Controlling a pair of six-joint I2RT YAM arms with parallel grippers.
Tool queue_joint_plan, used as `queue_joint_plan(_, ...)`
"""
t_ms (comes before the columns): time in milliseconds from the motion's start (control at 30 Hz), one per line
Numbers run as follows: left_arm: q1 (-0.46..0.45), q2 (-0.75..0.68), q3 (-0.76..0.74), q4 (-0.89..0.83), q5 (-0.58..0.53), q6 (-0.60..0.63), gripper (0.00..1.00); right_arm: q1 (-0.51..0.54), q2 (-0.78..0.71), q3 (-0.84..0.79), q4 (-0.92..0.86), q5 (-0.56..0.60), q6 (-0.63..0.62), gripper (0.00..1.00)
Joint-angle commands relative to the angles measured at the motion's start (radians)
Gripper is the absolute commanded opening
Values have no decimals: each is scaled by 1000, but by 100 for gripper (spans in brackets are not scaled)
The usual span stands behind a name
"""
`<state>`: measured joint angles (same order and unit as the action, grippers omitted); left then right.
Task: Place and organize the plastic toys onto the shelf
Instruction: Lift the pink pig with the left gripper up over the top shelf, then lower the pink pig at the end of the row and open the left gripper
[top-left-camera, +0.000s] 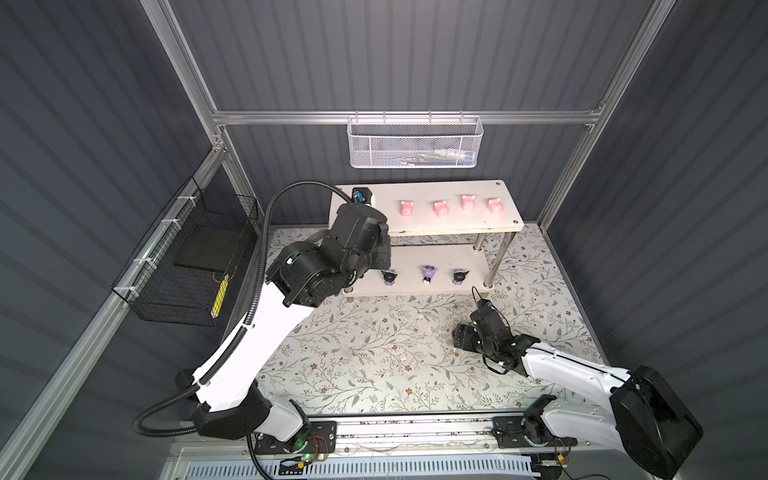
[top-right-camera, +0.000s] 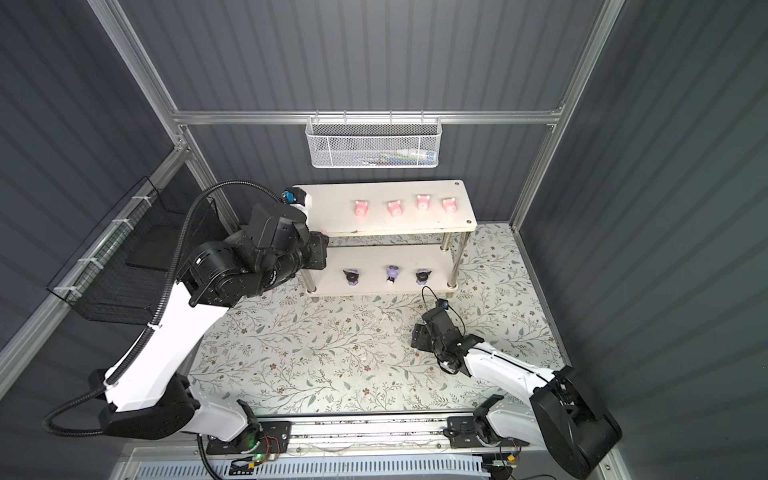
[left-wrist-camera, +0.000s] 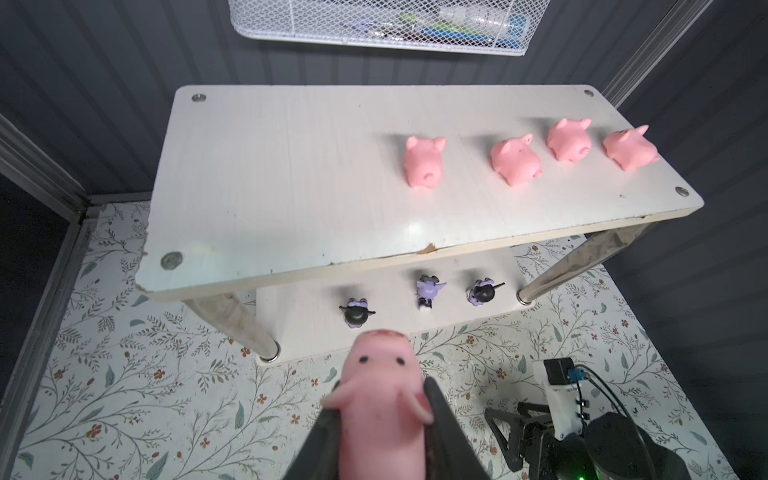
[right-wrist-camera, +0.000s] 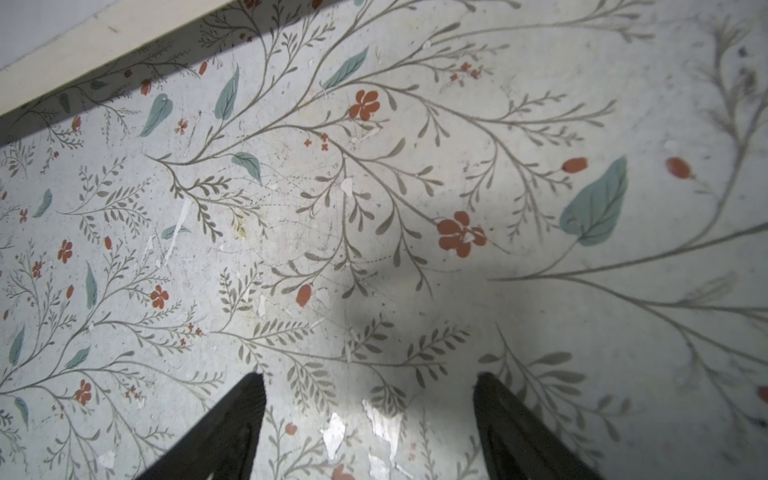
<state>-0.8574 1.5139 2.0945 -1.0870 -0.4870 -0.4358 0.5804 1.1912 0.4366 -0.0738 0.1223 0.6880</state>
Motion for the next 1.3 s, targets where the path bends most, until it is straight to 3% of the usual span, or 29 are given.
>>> queue_joint_plan(0, 54, 69, 91, -7, -8, 85, 30, -3, 2, 9, 18, -10, -8, 81)
queue_joint_plan(133, 182, 128, 103, 40, 96, 91, 30, -2, 14, 8, 29, -18, -10, 81)
queue_joint_plan(367, 269, 236, 167, 65, 161, 110, 31, -3, 27, 4, 45, -14, -9, 81)
queue_joint_plan(1267, 365, 382, 211, 157, 231, 122, 33, -3, 99, 32, 67, -31, -19, 81)
